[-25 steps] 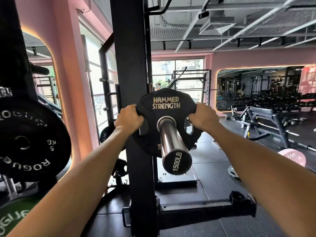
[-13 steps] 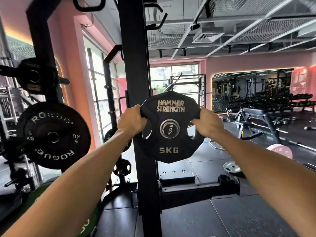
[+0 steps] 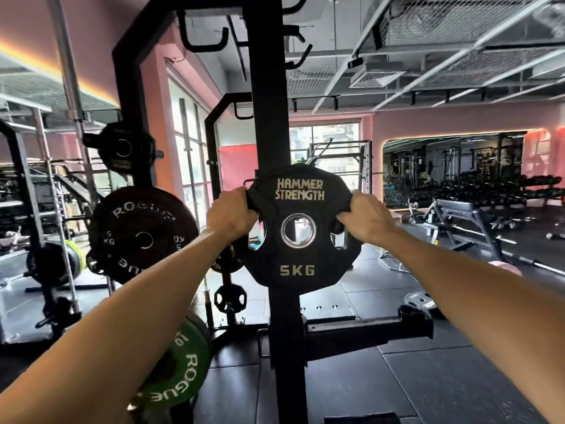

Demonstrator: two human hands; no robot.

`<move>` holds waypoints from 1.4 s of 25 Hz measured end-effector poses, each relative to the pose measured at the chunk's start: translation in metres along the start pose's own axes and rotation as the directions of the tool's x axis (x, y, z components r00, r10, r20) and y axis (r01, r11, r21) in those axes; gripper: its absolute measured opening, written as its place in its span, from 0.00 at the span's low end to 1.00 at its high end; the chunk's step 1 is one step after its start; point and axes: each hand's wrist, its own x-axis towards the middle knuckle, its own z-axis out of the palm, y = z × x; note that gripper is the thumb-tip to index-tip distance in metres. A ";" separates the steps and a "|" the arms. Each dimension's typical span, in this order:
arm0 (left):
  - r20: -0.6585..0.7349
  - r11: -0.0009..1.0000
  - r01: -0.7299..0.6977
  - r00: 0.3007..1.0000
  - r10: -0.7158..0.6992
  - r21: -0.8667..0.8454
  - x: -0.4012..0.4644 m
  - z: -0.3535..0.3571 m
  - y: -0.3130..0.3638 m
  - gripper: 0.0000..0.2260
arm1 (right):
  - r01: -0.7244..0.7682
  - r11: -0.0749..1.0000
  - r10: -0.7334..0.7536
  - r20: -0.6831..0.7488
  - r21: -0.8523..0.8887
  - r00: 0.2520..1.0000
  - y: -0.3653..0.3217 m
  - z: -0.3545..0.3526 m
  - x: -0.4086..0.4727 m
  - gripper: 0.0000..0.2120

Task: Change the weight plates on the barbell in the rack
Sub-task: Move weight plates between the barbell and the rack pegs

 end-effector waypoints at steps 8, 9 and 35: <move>-0.039 0.999 -0.028 0.999 0.029 0.025 -0.014 -0.092 -0.144 0.12 | 0.058 0.998 -0.059 -0.051 -0.016 0.997 -0.157 0.044 -0.035 0.10; -0.038 1.000 -0.028 0.999 0.029 0.012 -0.016 -0.104 -0.165 0.11 | 0.064 0.998 -0.065 -0.053 -0.013 0.996 -0.178 0.052 -0.038 0.09; -0.057 0.998 0.017 0.998 -0.013 0.056 0.071 -0.145 -0.515 0.08 | 0.157 0.985 -0.157 0.000 0.067 0.988 -0.450 0.280 0.049 0.09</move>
